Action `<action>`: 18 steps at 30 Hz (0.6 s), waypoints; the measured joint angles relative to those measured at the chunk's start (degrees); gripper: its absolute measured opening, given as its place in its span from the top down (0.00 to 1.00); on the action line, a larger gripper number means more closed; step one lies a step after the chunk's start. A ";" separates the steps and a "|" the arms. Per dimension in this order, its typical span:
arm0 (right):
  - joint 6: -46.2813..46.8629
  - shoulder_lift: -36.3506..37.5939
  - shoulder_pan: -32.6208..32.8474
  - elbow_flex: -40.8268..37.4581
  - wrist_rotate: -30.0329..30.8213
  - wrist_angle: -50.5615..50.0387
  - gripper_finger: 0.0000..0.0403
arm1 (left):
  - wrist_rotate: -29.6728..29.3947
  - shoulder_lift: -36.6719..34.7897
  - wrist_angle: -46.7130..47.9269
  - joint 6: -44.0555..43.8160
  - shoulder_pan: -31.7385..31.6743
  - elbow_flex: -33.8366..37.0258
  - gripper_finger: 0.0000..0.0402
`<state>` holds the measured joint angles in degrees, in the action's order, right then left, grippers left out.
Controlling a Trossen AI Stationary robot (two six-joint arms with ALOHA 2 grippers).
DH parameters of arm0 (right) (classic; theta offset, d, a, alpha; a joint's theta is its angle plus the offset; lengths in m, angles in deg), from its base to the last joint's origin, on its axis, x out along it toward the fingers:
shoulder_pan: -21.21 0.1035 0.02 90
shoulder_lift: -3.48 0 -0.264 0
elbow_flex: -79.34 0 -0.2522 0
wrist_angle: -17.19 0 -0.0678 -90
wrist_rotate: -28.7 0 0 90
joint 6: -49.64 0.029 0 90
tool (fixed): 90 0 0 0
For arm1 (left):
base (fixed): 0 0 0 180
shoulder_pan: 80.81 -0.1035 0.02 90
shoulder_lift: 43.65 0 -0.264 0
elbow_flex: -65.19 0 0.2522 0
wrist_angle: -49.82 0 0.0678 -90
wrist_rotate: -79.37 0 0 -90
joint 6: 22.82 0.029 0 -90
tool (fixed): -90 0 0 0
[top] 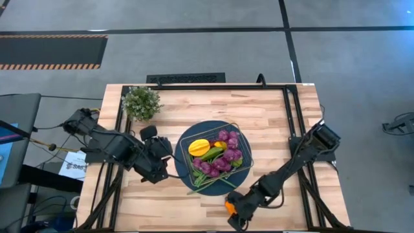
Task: Build produce basket
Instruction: Put the orange chili pepper into the gold wire basket
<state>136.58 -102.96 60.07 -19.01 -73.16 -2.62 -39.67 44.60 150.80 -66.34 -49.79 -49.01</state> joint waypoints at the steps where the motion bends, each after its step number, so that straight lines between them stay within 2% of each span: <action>1: -0.12 -0.33 -0.11 -0.01 -0.01 0.22 0.52 | 0.00 0.00 0.41 -0.52 0.27 0.00 0.55; 5: 1.51 -0.83 -0.86 0.01 0.20 -4.09 0.47 | -0.41 0.00 1.07 -1.62 1.43 0.01 0.55; 10: 4.07 -0.83 -0.21 -0.03 0.75 -12.78 0.46 | -2.16 0.00 2.50 -3.25 2.77 0.02 0.55; 18: 4.98 -0.83 0.86 -0.01 6.05 -12.98 0.46 | -2.77 0.00 2.82 -3.72 2.76 0.02 0.55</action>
<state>141.56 -103.78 60.93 -19.02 -67.11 -15.60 -42.44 44.60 153.62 -70.06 -47.03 -48.99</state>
